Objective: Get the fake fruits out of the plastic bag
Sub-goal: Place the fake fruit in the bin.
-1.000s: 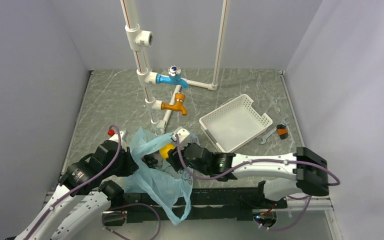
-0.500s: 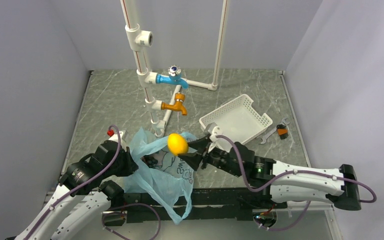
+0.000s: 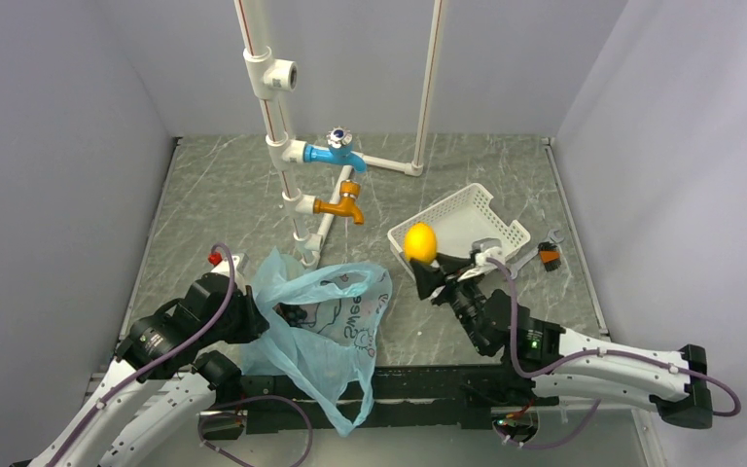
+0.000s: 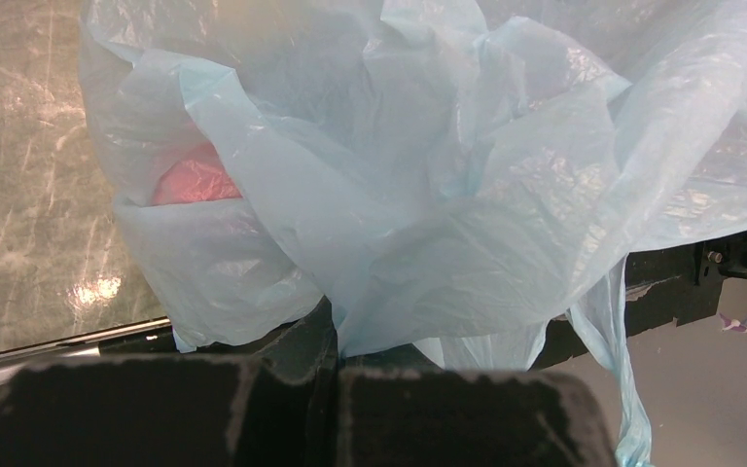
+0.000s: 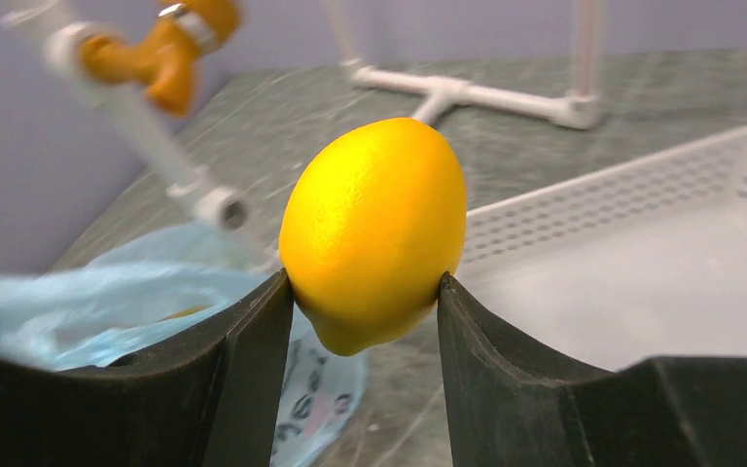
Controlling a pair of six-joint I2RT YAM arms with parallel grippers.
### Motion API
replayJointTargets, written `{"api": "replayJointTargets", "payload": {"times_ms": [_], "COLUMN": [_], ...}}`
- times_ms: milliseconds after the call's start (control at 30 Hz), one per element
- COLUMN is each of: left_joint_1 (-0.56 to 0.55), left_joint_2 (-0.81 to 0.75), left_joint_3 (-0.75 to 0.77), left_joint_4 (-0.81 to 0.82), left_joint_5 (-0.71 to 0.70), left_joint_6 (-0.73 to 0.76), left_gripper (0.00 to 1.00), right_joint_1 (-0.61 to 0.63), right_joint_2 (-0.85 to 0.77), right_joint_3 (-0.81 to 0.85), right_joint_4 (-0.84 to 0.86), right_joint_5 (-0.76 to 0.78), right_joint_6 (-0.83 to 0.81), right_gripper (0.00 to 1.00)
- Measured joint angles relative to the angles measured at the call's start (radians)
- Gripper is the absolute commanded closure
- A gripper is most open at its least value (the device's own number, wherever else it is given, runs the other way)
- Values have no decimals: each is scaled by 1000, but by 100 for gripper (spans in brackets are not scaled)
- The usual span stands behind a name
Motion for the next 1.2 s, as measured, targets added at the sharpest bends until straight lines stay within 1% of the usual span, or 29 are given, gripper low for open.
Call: {"api": "replayJointTargets", "payload": {"times_ms": [100,200,300,400,467,567,633,700,733,800,967,1067,1200], "left_joint_1": [0,0,0,0,0,0,0,0,0,0,0,0,0], "left_joint_2": [0,0,0,0,0,0,0,0,0,0,0,0,0], "left_joint_3": [0,0,0,0,0,0,0,0,0,0,0,0,0], "left_joint_4": [0,0,0,0,0,0,0,0,0,0,0,0,0], "left_joint_5": [0,0,0,0,0,0,0,0,0,0,0,0,0], "left_joint_6": [0,0,0,0,0,0,0,0,0,0,0,0,0], "left_gripper": [100,100,100,100,100,100,100,100,100,100,100,100,100], "right_joint_1": [-36,-122,-239,-378,-468,-565,-616,-655,-666,-677,-680,-681,-682], "right_joint_2": [-39,-61,-26,91,198,326,378,415,427,444,447,446,439], "right_joint_3": [-18,-39,-35,-5,32,72,86,92,94,99,100,100,100], "right_joint_4": [-24,-64,-124,-210,-263,-317,-339,-353,-356,-362,-362,-360,-360], "right_joint_5": [127,192,175,106,28,-86,-163,-230,-254,-296,-359,-382,-406], "right_joint_6": [26,76,147,221,261,304,323,338,343,349,353,351,348], "right_gripper": [100,100,100,100,98,89,81,70,62,50,27,20,16]}}
